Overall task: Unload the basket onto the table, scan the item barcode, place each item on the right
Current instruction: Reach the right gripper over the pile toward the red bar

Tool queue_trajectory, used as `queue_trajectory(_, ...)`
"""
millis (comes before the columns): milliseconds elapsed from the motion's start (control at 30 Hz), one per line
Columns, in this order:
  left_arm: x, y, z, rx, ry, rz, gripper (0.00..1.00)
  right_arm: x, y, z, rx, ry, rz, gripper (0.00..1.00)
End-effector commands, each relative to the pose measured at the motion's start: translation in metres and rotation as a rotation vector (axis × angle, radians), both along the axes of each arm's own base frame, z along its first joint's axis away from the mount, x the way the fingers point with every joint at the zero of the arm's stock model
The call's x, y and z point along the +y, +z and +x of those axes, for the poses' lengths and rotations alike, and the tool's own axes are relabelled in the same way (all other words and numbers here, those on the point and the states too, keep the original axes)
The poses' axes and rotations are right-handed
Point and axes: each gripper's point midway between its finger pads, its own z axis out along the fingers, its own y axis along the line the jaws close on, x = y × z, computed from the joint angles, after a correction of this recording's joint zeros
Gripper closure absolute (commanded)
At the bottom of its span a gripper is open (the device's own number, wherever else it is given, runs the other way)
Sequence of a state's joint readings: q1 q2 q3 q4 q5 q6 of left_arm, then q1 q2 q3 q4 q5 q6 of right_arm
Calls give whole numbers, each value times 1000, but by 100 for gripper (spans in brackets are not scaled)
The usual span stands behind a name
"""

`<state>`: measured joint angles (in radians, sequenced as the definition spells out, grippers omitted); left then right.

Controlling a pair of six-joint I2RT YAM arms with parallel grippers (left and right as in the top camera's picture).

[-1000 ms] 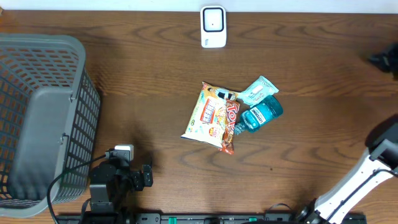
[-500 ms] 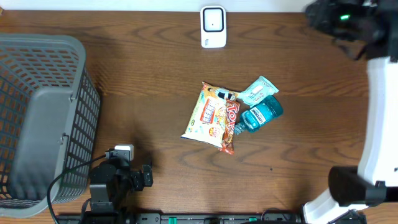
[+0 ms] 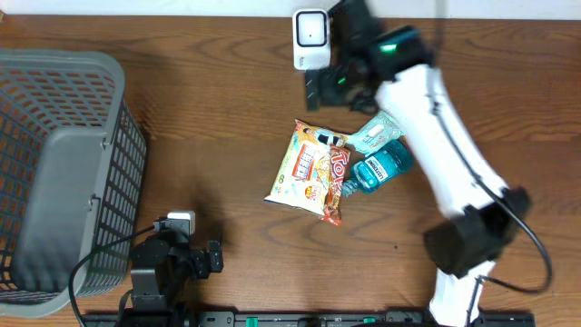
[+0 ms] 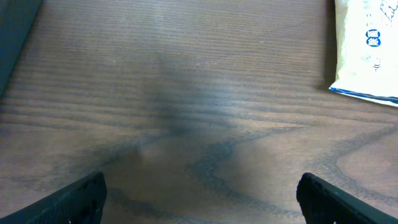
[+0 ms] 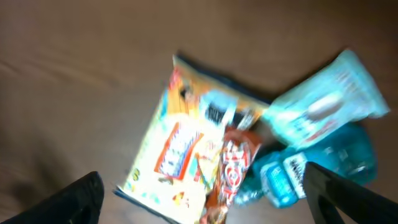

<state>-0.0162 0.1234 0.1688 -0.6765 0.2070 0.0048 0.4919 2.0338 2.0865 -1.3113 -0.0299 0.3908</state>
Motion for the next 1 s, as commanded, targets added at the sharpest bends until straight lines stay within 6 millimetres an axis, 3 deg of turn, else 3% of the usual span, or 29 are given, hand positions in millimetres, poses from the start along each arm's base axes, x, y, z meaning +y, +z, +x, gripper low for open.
queue_trajectory(0, 0, -4, -3, 15, -8, 7, 2, 17, -40, -18, 113, 3, -55, 7)
queue_trajectory(133, 0, -4, -3, 15, -8, 7, 2, 7, -92, -28, 186, -132, -231, 26)
queue_trajectory(267, 0, -4, -2, 15, -8, 7, 2, -12, -124, -35, 196, -247, -419, 31)
queue_trajectory(367, 0, -4, -3, 15, -8, 7, 2, -15, -136, -41, 211, -252, -478, 36)
queue_trajectory(633, 0, -4, -3, 15, -8, 7, 2, -29, -146, -41, 165, -310, -585, 32)
queue_trajectory(800, 0, -4, -3, 15, -8, 7, 2, -31, -166, -43, 162, -310, -581, 32)
queue_trajectory(900, 0, -4, -3, 15, -8, 7, 2, -38, -179, -52, 181, -339, -598, 36)
queue_trajectory(967, 0, -4, -3, 15, -8, 7, 2, -42, -183, -57, 190, -373, -608, 45)
